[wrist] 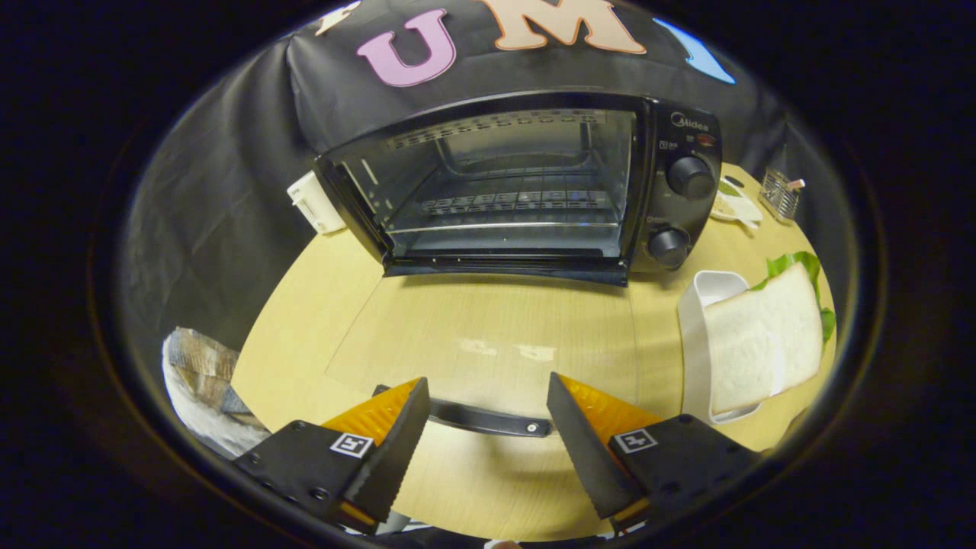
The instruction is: Open the toaster oven, put the food inside, and close the toaster oven door.
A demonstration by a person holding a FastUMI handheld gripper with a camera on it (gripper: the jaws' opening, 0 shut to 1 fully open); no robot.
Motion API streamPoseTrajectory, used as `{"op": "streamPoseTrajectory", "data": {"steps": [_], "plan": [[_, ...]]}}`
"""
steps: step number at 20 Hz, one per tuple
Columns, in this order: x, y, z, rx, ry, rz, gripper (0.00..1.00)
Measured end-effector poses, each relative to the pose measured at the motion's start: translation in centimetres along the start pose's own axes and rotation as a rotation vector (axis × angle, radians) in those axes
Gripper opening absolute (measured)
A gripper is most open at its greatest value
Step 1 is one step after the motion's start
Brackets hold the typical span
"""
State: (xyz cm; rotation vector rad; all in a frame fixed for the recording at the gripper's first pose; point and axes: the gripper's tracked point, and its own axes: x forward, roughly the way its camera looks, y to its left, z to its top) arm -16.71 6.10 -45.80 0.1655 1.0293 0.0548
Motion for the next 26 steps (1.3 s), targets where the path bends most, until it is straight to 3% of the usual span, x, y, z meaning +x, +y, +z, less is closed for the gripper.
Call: {"op": "streamPoseTrajectory", "data": {"steps": [5, 13, 20, 26], "plan": [[-0.6, 0.3, 1.2, -0.013, -0.063, 0.051, 0.96], [-6.0, -2.8, 10.0, -0.02, -0.341, 0.032, 0.96], [-11.1, -11.8, 15.9, 0.029, -0.491, -0.077, 0.96], [-11.3, -21.0, 14.6, 0.116, -0.448, -0.169, 0.96]]}}
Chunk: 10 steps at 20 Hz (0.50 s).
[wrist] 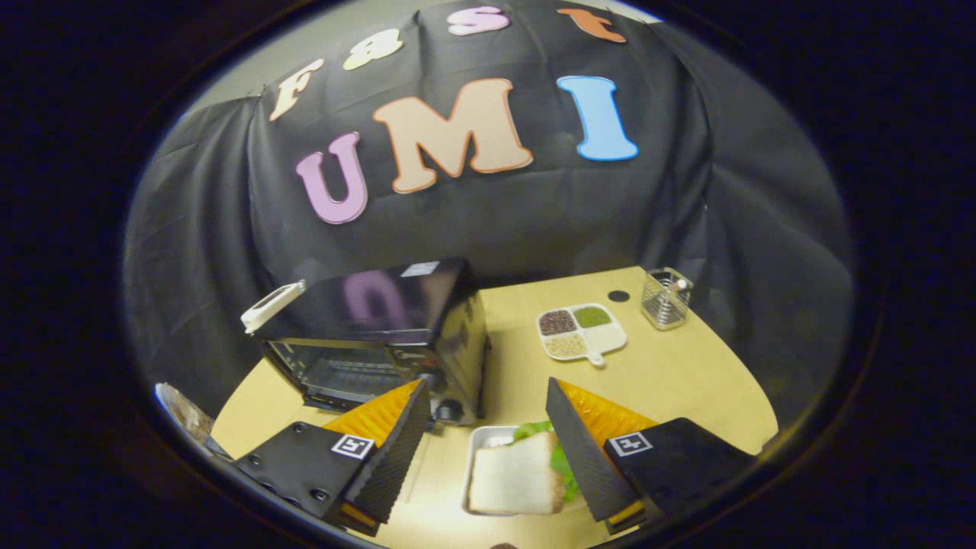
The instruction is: Open the toaster oven, put the food inside, and close the toaster oven door.
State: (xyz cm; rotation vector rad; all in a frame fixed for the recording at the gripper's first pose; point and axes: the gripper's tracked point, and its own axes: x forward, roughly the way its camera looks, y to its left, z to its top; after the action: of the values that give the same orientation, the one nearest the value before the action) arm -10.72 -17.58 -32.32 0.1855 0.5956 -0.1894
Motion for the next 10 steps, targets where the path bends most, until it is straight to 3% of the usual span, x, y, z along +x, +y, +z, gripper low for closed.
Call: {"op": "streamPoseTrajectory", "data": {"steps": [10], "plan": [[1.6, -5.9, -7.8, 0.135, 0.205, -0.018, 0.96]]}}
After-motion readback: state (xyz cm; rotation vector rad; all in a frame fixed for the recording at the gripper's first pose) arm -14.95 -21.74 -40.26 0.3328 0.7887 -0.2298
